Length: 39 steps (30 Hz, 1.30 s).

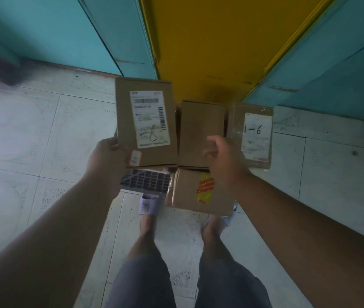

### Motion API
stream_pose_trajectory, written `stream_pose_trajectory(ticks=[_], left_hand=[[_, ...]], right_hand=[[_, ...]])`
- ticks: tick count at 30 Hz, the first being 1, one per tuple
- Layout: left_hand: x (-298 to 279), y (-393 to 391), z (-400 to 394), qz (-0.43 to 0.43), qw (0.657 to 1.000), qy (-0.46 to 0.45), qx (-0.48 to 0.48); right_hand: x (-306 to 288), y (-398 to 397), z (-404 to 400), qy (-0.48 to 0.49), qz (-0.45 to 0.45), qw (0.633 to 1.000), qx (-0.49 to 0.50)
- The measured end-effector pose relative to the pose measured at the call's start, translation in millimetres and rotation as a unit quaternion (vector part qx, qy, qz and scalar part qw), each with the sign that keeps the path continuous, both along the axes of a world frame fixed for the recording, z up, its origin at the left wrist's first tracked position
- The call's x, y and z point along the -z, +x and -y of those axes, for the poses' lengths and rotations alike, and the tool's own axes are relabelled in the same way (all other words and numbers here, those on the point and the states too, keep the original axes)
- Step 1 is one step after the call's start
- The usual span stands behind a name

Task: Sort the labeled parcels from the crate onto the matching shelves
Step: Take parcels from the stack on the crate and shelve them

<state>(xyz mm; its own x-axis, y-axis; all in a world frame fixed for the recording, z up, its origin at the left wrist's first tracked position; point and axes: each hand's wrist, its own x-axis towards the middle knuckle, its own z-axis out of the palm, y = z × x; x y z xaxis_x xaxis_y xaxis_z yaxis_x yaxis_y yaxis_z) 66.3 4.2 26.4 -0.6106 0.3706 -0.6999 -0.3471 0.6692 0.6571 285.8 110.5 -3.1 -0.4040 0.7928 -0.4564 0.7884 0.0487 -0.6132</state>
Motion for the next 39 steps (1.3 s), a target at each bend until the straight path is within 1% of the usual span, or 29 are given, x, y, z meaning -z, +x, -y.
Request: stream_pose_trajectory(ticks=[3,7,10,12,14,18,21,26,31,36,39], left_hand=[[12,-17,9,0.012,1.0,-0.01,0.012],[25,-44,12,0.016,0.998,-0.029,0.048],[30,-62,14,0.018,0.995,-0.028,0.097],[33,-70,14,0.019,0.993,-0.03,0.112],[40,-75,14,0.024,0.992,-0.027,0.12],[50,-81,17,0.04,0.993,-0.02,0.11],[55,-83,20,0.056,0.993,-0.01,0.105],[66,-88,22,0.067,0.993,-0.018,0.097],[72,-91,22,0.069,0.992,-0.016,0.102],[71,-92,23,0.062,0.993,-0.014,0.102],[70,-90,25,0.058,0.993,-0.019,0.102]], right_hand=[[11,-19,6,-0.016,0.069,0.997,0.011],[27,-48,15,0.012,0.146,0.989,-0.015],[39,-73,17,0.024,0.225,0.974,-0.027],[45,-84,16,0.021,0.276,0.961,-0.022],[53,-90,17,0.025,0.303,0.953,-0.006],[62,-101,17,0.031,0.32,0.946,0.035],[65,-104,15,0.033,0.315,0.947,0.053],[72,-94,18,0.034,0.335,0.94,0.064],[73,-95,19,0.006,0.345,0.937,0.057],[57,-94,17,0.0,0.304,0.95,0.064],[46,-91,18,0.022,0.274,0.959,0.073]])
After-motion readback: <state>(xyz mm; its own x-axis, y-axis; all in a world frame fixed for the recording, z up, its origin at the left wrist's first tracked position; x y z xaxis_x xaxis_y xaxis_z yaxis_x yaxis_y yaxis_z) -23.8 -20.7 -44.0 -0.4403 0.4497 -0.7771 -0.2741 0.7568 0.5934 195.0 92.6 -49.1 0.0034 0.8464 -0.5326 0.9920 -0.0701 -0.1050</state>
